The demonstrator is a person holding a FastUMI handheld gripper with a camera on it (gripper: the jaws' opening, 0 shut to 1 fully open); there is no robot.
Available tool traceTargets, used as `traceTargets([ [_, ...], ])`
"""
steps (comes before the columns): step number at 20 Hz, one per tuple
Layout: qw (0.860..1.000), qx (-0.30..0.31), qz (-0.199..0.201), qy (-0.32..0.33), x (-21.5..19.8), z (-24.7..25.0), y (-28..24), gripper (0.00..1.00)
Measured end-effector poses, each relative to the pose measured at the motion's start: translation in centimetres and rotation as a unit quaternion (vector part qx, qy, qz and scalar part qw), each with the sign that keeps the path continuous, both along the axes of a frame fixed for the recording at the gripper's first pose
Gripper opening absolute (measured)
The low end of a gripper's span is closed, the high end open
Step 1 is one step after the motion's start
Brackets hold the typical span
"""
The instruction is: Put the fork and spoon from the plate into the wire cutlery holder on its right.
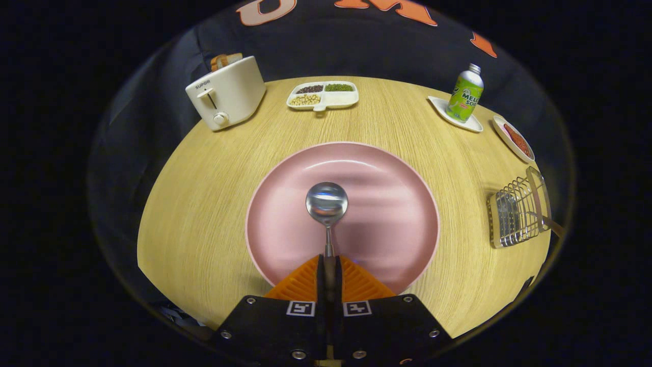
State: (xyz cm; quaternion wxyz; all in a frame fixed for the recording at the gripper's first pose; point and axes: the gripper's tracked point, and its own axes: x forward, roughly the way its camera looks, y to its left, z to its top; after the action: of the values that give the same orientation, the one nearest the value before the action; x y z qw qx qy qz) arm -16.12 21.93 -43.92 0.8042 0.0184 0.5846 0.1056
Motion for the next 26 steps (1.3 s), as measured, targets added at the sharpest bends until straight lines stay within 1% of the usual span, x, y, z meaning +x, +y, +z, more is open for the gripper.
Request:
traceTargets([
  [4, 0.999, 0.007, -0.02, -0.03, 1.7, 2.3, -2.7, 0.06],
  [7, 0.998, 0.013, -0.045, -0.05, 2.6, 4.3, -5.3, 0.06],
  [11, 0.993, 0.0, -0.066, -0.096, 4.1, 7.7, -10.5, 0.06],
  [17, 0.986, -0.026, -0.093, -0.135, 5.5, 11.7, -18.1, 0.06],
  [19, 0.985, -0.032, -0.094, -0.141, 5.9, 12.8, -20.2, 0.06],
  [21, 0.985, -0.045, -0.086, -0.14, 6.2, 13.4, -22.1, 0.06],
  [24, 0.988, -0.069, -0.066, -0.121, 6.3, 13.3, -24.5, 0.06],
  [26, 0.99, -0.073, -0.057, -0.102, 6.2, 12.8, -25.5, 0.06],
])
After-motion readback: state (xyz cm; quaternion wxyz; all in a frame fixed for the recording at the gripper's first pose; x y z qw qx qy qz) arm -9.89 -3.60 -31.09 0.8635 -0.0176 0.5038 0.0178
